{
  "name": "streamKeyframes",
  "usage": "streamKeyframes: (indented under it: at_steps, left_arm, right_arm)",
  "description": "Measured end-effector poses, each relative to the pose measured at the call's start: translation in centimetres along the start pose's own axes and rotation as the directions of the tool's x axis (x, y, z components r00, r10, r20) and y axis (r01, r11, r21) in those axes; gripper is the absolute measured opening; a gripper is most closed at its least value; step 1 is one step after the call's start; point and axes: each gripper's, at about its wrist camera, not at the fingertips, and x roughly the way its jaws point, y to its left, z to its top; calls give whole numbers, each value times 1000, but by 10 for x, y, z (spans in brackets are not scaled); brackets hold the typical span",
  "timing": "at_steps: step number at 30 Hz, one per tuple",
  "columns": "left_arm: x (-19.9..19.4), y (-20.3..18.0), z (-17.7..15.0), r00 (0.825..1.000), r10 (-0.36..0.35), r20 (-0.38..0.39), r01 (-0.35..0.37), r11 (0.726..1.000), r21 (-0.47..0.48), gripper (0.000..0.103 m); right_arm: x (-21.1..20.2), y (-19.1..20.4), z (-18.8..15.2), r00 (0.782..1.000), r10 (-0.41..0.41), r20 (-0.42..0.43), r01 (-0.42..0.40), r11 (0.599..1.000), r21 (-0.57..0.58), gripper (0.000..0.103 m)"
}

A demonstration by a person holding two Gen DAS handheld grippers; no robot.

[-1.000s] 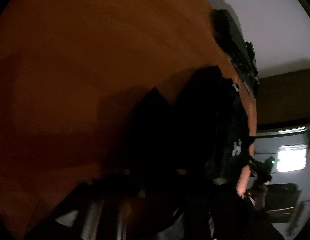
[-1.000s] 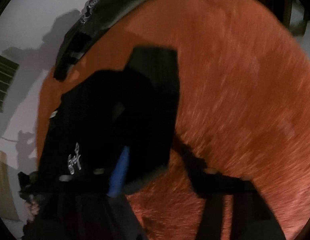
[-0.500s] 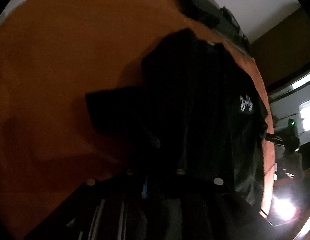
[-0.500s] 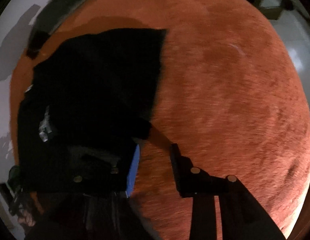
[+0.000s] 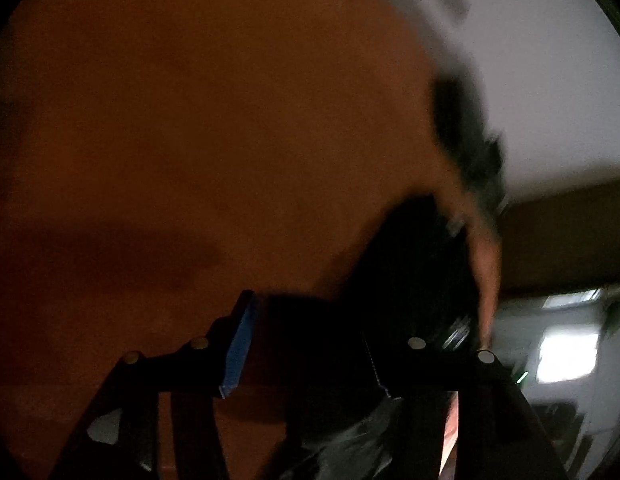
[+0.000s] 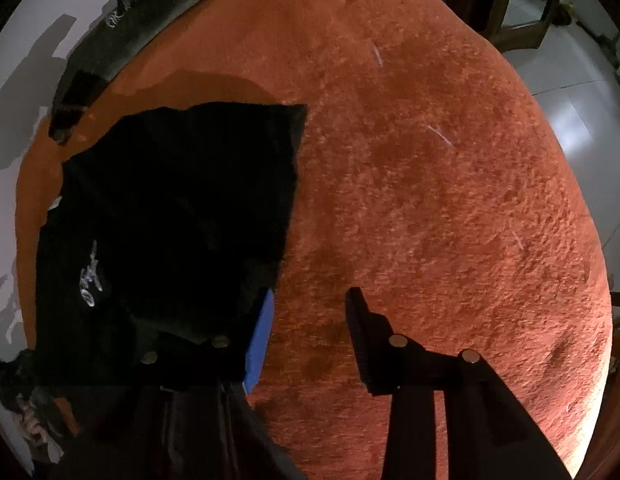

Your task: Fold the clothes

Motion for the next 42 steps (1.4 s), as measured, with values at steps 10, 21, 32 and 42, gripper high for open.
streamKeyframes:
  at_steps: [10, 21, 32, 42]
  left_arm:
    - [-30, -45, -27, 889, 68, 453, -129, 986, 106, 5]
    - [-18, 24, -6, 893, 295, 339, -284, 955, -80, 22]
    - [-58, 47, -36, 928, 198, 316, -226, 973, 54, 72]
    - [-39, 16, -44, 920, 123, 372, -232, 935, 267, 6]
  right_arm:
    - [-10, -5, 8, 1000, 23, 3, -23, 1000, -16, 36]
    - [-9, -1, -1, 1000, 17, -18, -18, 1000, -13, 36]
    - [-4, -5, 16, 999, 27, -28, -28, 999, -16, 45]
    - [-3, -7, 31, 998, 38, -44, -39, 999, -17, 45]
